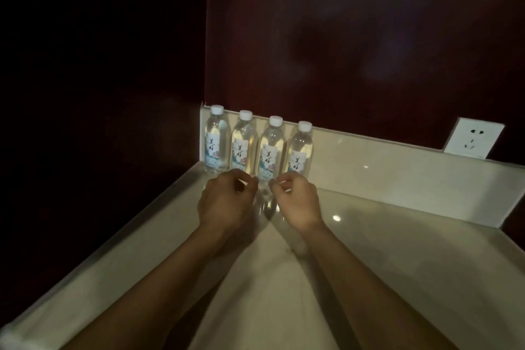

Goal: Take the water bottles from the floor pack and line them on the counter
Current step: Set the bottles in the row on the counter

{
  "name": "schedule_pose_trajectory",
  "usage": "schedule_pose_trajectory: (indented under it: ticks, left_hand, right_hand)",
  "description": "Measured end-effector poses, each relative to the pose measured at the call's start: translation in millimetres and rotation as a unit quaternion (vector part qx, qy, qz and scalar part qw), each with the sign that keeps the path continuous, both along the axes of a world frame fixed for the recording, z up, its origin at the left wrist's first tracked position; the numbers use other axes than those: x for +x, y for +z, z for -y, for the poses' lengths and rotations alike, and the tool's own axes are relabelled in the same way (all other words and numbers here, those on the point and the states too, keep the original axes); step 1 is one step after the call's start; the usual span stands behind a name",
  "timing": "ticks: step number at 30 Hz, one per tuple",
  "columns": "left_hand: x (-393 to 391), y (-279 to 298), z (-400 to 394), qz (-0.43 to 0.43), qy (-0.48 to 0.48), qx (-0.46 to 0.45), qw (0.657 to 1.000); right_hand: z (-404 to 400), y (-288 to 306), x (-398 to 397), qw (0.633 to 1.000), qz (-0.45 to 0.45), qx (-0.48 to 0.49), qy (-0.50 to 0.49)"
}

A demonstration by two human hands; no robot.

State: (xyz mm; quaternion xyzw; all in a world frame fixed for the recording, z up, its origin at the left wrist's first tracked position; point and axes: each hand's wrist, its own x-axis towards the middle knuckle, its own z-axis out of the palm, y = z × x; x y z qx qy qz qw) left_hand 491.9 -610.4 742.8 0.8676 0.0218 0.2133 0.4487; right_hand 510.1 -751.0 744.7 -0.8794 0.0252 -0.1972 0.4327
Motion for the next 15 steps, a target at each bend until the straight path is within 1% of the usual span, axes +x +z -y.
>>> schedule_pose_trajectory:
  ticks: [4,8,13,15]
  left_hand:
    - [-41,8,-16,0.026,-0.028,-0.043,0.998]
    - [-95,13,-40,0.039,-0.057,-0.088,0.994]
    - [-186,5,-100,0.079,-0.045,-0.132,0.987]
    - [-223,0,-128,0.083,-0.03,-0.132,0.987]
  right_hand:
    - [-17,14,-46,0.996,0.001,0.075,0.053]
    - [-39,21,-99,0.988,0.009,0.112,0.103]
    - [-98,23,-175,0.969,0.023,0.183,0.165]
    - [-127,20,-209,0.961,0.021,0.202,0.186]
